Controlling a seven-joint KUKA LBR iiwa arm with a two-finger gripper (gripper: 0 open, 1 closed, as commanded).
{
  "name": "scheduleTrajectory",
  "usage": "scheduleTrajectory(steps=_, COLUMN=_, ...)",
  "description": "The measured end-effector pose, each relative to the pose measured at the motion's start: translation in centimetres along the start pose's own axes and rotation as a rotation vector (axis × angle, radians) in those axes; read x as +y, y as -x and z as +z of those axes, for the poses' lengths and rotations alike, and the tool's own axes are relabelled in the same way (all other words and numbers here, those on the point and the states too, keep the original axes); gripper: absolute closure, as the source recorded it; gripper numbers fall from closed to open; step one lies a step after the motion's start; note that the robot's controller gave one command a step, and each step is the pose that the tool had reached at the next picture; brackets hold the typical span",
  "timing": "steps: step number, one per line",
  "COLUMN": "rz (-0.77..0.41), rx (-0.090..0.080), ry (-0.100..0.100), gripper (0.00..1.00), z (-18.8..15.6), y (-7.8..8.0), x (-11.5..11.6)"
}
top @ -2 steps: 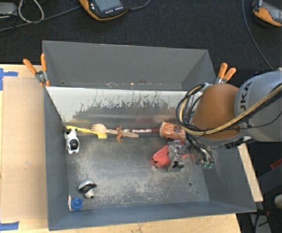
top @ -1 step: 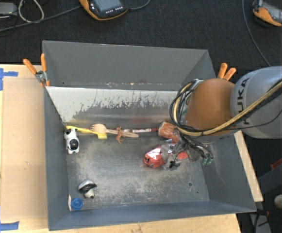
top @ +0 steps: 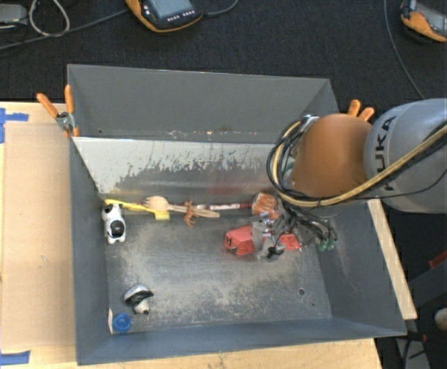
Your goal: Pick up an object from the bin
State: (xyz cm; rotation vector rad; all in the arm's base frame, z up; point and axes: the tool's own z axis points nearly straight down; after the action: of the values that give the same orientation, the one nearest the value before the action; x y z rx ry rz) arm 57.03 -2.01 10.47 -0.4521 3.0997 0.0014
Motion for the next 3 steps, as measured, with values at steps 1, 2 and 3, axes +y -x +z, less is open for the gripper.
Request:
scheduleTrajectory(steps=1, rz=0.251, rx=0.002, ry=-0.001, gripper=1.00, z=-1.1, y=0.6, x=-0.7)
scheduleTrajectory(steps=2, rz=0.082, rx=0.004, ry=0.005, gripper=1.00, z=-0.5, y=1.8, x=-5.1)
scheduleTrajectory(steps=3, rz=0.065, rx=0.004, ry=0.002, gripper=1.00, z=0.6, y=-0.3, x=-3.7)
